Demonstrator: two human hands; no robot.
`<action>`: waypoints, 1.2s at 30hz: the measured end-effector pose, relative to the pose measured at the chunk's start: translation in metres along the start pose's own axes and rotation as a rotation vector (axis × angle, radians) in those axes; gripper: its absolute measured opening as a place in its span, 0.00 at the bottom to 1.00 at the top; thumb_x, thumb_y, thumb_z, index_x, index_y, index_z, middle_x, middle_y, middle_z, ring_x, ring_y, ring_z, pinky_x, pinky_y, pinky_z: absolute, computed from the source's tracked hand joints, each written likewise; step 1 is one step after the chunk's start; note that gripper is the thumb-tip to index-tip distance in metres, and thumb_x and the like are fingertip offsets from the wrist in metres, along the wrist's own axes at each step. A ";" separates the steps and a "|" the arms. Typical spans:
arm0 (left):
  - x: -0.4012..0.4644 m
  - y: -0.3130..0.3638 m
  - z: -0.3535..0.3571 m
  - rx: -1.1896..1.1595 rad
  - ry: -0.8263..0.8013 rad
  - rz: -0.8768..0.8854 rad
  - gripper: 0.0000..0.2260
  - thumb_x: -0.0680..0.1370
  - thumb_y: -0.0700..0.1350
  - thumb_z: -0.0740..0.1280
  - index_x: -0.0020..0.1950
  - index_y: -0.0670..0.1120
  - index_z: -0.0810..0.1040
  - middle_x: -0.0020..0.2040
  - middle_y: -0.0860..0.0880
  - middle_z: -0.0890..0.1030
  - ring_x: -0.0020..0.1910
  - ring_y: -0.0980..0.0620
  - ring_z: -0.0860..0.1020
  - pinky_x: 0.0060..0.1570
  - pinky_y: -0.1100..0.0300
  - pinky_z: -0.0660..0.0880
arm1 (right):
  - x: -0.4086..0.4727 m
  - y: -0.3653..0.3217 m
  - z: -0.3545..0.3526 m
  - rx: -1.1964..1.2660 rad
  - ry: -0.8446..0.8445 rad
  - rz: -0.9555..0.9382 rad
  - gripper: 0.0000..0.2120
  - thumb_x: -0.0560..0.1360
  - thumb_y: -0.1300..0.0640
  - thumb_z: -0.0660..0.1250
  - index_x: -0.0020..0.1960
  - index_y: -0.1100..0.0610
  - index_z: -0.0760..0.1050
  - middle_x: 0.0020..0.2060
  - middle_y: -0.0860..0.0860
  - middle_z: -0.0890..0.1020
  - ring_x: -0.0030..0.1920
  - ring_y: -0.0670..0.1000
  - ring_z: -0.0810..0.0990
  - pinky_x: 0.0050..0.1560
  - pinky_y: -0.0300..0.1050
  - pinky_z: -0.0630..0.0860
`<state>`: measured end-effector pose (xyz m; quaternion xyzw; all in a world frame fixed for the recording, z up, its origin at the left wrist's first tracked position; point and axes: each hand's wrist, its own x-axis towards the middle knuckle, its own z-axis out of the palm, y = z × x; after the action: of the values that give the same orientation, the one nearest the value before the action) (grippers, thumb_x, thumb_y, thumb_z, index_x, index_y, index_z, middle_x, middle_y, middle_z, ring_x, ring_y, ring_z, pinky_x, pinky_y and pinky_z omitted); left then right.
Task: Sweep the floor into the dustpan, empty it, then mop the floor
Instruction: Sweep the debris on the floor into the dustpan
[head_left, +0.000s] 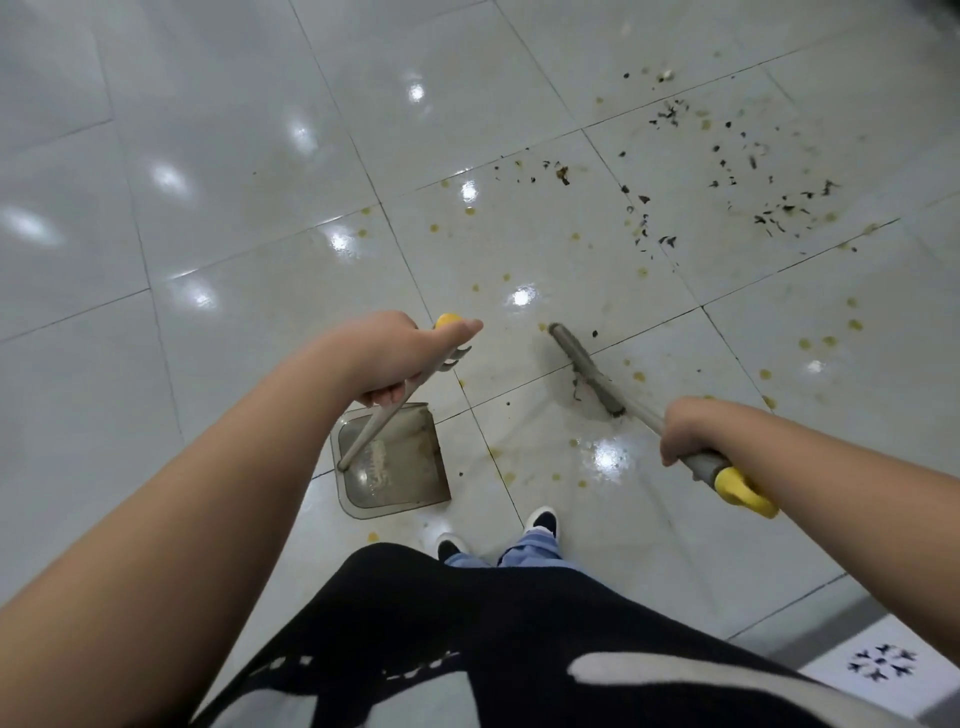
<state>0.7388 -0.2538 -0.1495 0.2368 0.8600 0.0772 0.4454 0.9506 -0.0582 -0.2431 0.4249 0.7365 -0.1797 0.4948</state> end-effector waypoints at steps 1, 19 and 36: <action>0.000 0.002 0.000 -0.006 -0.006 0.005 0.31 0.67 0.73 0.54 0.34 0.43 0.71 0.21 0.48 0.71 0.19 0.50 0.68 0.24 0.66 0.67 | -0.006 -0.002 0.001 -0.002 -0.006 -0.025 0.16 0.76 0.56 0.67 0.59 0.64 0.72 0.46 0.58 0.79 0.55 0.58 0.81 0.48 0.47 0.77; 0.023 0.055 0.024 -0.061 -0.060 -0.016 0.32 0.66 0.75 0.57 0.31 0.43 0.71 0.17 0.51 0.69 0.15 0.53 0.66 0.24 0.66 0.64 | 0.034 0.038 0.040 1.059 -0.617 0.087 0.07 0.76 0.62 0.64 0.42 0.66 0.72 0.25 0.56 0.75 0.17 0.47 0.73 0.17 0.33 0.71; 0.074 0.200 0.067 -0.072 -0.269 -0.317 0.31 0.64 0.73 0.62 0.35 0.43 0.72 0.25 0.49 0.67 0.19 0.52 0.64 0.24 0.67 0.63 | 0.160 0.193 -0.176 0.842 -0.341 -0.010 0.07 0.77 0.62 0.62 0.44 0.66 0.70 0.34 0.59 0.74 0.15 0.50 0.74 0.15 0.35 0.72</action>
<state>0.8239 -0.0485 -0.1743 0.0906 0.8159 0.0046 0.5711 0.9806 0.2447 -0.2758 0.5497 0.5092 -0.5335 0.3924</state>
